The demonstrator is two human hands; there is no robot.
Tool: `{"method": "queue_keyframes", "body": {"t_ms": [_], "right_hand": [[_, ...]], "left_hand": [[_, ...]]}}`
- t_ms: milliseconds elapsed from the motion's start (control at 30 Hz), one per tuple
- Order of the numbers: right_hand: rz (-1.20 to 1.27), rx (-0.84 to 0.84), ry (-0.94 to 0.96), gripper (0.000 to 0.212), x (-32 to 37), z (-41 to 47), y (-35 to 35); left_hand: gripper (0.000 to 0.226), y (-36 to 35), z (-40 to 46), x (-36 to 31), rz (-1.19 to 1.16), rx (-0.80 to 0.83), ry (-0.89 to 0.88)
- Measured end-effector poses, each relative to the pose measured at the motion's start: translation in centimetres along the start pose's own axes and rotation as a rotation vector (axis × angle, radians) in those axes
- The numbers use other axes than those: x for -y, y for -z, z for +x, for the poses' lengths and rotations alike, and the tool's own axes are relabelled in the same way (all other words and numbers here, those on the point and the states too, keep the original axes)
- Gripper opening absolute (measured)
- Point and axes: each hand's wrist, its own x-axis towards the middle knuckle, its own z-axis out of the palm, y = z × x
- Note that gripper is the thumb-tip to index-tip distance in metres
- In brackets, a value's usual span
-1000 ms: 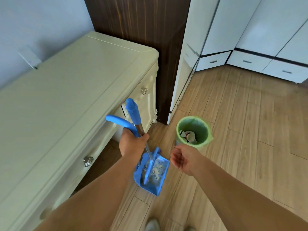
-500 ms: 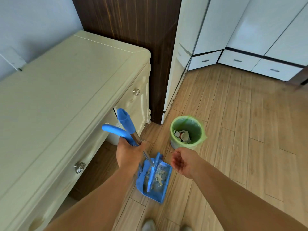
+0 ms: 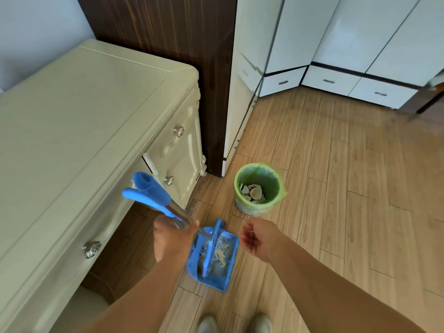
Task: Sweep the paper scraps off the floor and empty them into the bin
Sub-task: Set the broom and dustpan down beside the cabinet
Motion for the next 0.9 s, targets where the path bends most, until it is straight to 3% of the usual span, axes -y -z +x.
{"method": "queue_keyframes", "body": {"t_ms": [167,267,467,667,833,900], "right_hand": [[-0.025,0.011,-0.036,0.015,0.4,1.0,1.8],[-0.031,0.022,-0.040,0.017,1.2,1.9,3.1],[-0.085,-0.011,0.039,0.016,2.0,7.8,4.8],[-0.081,-0.027,0.064,0.017,-0.1,18.7,5.5],[-0.009,-0.092,0.121,0.007,-1.5,28.6,5.7],[0.043,-0.150,0.161,0.014,-1.3,32.6,6.3]], "left_hand": [[0.023,-4.0,-2.6,-0.4,0.084,0.257,0.124],[0.022,-7.3,-3.6,-2.8,0.011,0.359,0.098],[0.023,-13.8,-1.1,-5.9,-0.063,0.395,-0.020],[0.032,-23.3,5.4,-1.9,-0.139,0.437,0.017],[0.023,-31.2,11.3,1.8,-0.127,0.431,-0.016],[0.020,-34.1,13.5,3.0,-0.123,0.430,-0.023]]}}
